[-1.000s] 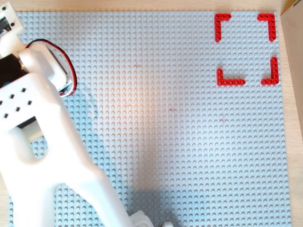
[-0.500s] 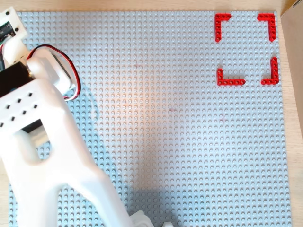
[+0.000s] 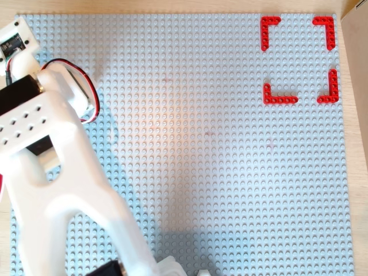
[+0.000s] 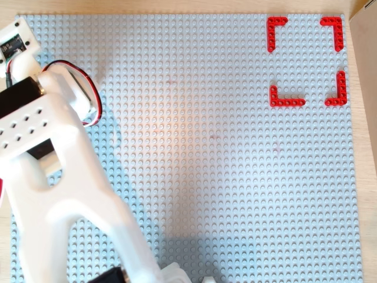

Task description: Grab the Lego and store it in red box

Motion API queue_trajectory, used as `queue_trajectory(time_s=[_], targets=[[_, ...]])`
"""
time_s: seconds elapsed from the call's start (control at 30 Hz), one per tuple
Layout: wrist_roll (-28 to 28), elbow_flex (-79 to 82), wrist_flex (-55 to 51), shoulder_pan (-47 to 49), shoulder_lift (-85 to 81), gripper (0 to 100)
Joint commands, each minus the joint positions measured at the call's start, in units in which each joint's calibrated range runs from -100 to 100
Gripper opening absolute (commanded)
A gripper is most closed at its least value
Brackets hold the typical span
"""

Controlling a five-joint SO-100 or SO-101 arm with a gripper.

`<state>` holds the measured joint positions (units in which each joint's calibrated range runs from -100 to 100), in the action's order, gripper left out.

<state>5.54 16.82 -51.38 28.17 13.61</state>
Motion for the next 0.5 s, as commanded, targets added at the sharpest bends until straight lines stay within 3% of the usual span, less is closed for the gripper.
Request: queue_trajectory(time_s=[0.0, 0.13, 0.47], targets=[[-0.1, -0.2, 0.5, 0.0, -0.4, 21], [-0.1, -0.2, 0.5, 0.0, -0.3, 12], [-0.1, -0.2, 0.5, 0.0, -0.3, 12]])
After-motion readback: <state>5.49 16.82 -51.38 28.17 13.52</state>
